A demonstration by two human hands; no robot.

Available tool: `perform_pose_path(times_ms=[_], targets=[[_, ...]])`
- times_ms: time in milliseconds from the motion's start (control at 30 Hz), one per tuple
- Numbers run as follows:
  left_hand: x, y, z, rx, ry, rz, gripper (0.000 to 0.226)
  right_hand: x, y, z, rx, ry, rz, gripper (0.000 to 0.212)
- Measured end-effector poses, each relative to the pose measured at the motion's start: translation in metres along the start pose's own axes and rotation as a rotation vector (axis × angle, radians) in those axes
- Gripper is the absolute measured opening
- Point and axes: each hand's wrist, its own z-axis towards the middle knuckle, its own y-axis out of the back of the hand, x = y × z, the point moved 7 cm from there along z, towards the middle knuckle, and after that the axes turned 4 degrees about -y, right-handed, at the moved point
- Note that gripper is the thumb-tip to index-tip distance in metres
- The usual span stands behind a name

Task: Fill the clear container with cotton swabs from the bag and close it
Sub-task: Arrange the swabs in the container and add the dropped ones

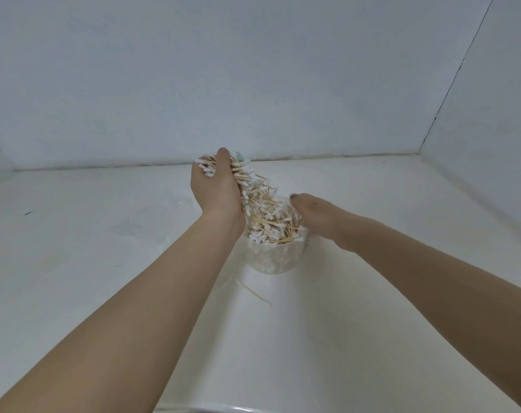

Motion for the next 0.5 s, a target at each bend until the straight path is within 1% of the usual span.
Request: perform_pose_path(times_ms=[67,133,167,233,300,367,433,500], targets=[[0.000,0.001,0.001,-0.009,-0.001,-0.002,0.020,-0.001,0.002,0.002,0.006,-0.011,0.101,0.059],[-0.002,0.002,0.003,-0.012,0.000,-0.012,0.019,0.000,0.011,0.004,-0.073,-0.021,0.248,0.060],[-0.002,0.002,0.003,-0.014,0.001,-0.013,0.020,0.002,0.014,0.003,-0.089,-0.017,0.273,0.061],[-0.002,0.003,0.004,-0.018,-0.007,-0.005,0.020,0.004,0.007,-0.004,-0.032,0.004,0.220,0.060],[-0.002,0.002,0.003,-0.010,-0.015,0.005,0.019,0.001,-0.004,-0.011,0.053,-0.011,0.099,0.061],[-0.002,0.002,0.002,-0.006,-0.018,0.010,0.018,0.000,-0.005,-0.011,0.068,-0.024,0.064,0.064],[-0.002,0.002,0.002,-0.013,-0.022,0.014,0.019,0.007,0.006,-0.007,-0.022,0.043,0.120,0.063],[-0.003,0.002,0.003,-0.015,-0.022,0.009,0.019,0.014,0.021,-0.006,-0.141,0.149,0.141,0.056]])
